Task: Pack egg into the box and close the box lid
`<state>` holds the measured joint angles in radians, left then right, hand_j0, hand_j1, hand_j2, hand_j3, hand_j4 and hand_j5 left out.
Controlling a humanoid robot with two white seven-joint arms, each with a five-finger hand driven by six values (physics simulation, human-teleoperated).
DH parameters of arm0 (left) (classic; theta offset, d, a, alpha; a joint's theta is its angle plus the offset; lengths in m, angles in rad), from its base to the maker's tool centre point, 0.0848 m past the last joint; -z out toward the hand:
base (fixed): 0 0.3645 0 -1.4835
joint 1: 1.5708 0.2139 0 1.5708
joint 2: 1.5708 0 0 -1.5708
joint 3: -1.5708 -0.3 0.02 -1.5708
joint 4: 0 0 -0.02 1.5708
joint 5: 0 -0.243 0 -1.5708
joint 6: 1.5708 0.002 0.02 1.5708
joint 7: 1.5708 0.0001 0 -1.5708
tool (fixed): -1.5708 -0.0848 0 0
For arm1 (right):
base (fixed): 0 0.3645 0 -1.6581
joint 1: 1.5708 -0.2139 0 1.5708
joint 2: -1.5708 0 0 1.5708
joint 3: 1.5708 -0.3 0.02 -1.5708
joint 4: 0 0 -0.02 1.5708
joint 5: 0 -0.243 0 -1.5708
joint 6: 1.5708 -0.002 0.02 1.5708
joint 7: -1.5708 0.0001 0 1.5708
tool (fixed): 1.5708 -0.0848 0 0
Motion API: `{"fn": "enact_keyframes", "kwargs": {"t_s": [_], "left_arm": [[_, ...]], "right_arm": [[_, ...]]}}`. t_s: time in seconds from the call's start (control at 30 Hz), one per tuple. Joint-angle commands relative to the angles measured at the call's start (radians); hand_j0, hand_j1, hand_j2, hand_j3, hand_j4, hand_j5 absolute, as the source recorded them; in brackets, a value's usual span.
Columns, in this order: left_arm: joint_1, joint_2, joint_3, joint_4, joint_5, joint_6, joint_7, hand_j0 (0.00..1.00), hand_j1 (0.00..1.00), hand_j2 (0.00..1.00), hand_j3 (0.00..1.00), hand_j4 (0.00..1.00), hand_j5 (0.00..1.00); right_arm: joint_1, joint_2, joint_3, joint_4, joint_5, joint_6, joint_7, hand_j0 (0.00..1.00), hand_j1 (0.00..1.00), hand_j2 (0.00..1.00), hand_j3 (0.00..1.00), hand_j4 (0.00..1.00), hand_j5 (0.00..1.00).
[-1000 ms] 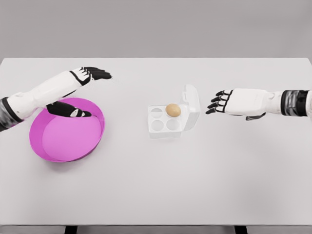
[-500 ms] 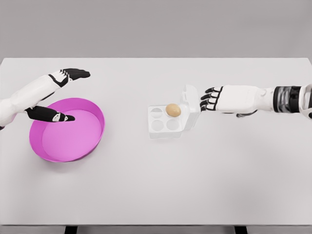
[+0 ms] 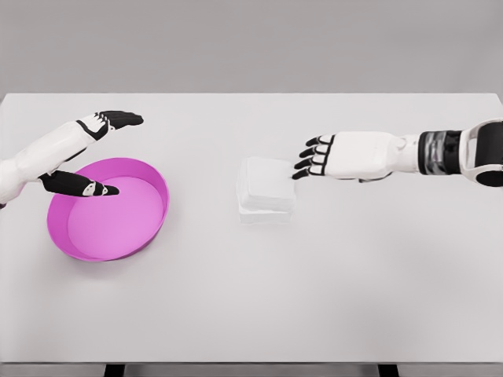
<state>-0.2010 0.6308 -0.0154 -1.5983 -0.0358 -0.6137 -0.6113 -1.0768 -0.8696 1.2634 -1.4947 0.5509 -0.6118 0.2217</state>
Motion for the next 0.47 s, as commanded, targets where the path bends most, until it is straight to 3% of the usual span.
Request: {"fn": "enact_keyframes", "kwargs": {"t_s": [0.0,0.07,0.17,0.23,0.43], "left_arm": [[0.0,0.001,0.0,0.0,0.007,0.003,0.0,1.0,1.0,1.0,1.0,1.0,1.0],[0.0,0.001,0.0,0.0,0.007,0.003,0.0,1.0,1.0,1.0,1.0,1.0,1.0],[0.0,0.001,0.0,0.0,0.008,0.003,0.0,1.0,1.0,1.0,1.0,1.0,1.0],[0.0,0.0,0.0,0.0,0.007,0.003,0.0,1.0,1.0,1.0,1.0,1.0,1.0],[0.0,0.003,0.003,0.017,0.0,0.003,0.0,1.0,1.0,1.0,1.0,1.0,1.0]], "right_arm": [[0.0,0.006,-0.001,0.002,-0.005,0.001,0.007,1.0,1.0,1.0,1.0,1.0,1.0],[-0.002,-0.003,-0.006,0.033,-0.019,0.001,0.005,1.0,1.0,1.0,1.0,1.0,1.0],[0.005,-0.069,-0.019,0.221,-0.083,0.001,-0.001,1.0,1.0,1.0,1.0,1.0,1.0],[0.021,-0.086,-0.018,0.306,-0.193,0.001,-0.004,1.0,1.0,1.0,1.0,1.0,1.0],[0.054,-0.081,-0.016,0.324,-0.212,0.001,0.004,1.0,1.0,1.0,1.0,1.0,1.0]]}}
